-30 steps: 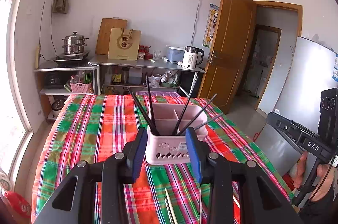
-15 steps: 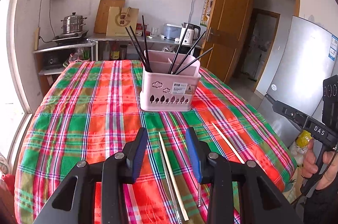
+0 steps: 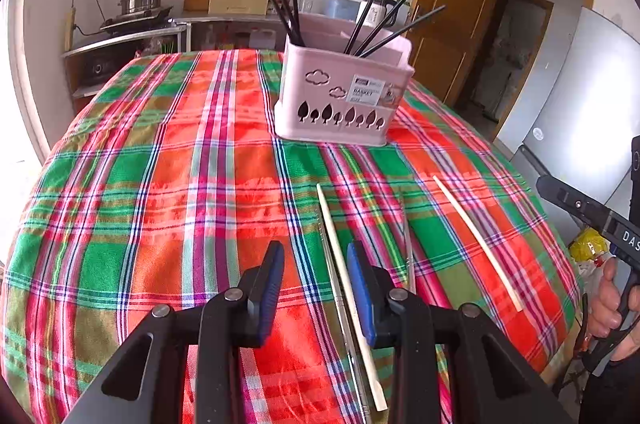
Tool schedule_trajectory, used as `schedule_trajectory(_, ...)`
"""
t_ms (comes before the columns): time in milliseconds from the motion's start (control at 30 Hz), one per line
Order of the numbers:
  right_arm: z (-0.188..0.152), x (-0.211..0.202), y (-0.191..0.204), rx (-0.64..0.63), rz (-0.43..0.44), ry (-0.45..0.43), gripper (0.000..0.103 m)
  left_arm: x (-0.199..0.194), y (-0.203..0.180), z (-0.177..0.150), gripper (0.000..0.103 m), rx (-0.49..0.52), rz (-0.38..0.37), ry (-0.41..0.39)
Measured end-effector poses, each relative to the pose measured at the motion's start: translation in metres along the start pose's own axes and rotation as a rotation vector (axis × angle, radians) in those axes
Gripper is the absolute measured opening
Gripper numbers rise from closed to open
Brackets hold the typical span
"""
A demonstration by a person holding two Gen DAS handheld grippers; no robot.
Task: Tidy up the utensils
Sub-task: 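Move both grippers back down to the remaining chopsticks on the tablecloth, then close the left gripper on a black chopstick while the right gripper grasps one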
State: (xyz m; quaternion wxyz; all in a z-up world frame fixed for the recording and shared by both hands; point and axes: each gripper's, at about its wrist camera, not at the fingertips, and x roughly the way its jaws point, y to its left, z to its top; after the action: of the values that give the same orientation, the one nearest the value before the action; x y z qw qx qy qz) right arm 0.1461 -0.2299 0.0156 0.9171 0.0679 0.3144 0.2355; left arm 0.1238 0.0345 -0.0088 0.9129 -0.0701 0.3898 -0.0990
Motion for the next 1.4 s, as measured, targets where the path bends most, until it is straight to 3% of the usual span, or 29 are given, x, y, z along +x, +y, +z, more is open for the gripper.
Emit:
schedule_trajectory(233, -0.009, 0.027, 0.005, 0.003, 0.024, 0.070, 0.027, 0.034, 0.005, 0.001, 0.033, -0.025, 0.020, 0.091)
schedule_trajectory(533, -0.010, 0.039, 0.005, 0.003, 0.040, 0.097, 0.027, 0.047, 0.002, -0.001, 0.033, -0.019, 0.033, 0.133)
schedule_trajectory(1067, -0.010, 0.046, 0.003, 0.012, 0.049, 0.107, 0.027, 0.050, -0.010, -0.002, 0.034, 0.030, 0.075, 0.149)
schedule_trajectory(1300, -0.013, 0.051, 0.005, 0.017, 0.053, 0.119, 0.027, 0.056, -0.021, -0.002, 0.035, 0.092, 0.132, 0.132)
schedule_trajectory(1400, -0.013, 0.054, 0.006, 0.021, 0.057, 0.129, 0.027, 0.061, -0.020, 0.001, 0.022, 0.125, 0.170, 0.112)
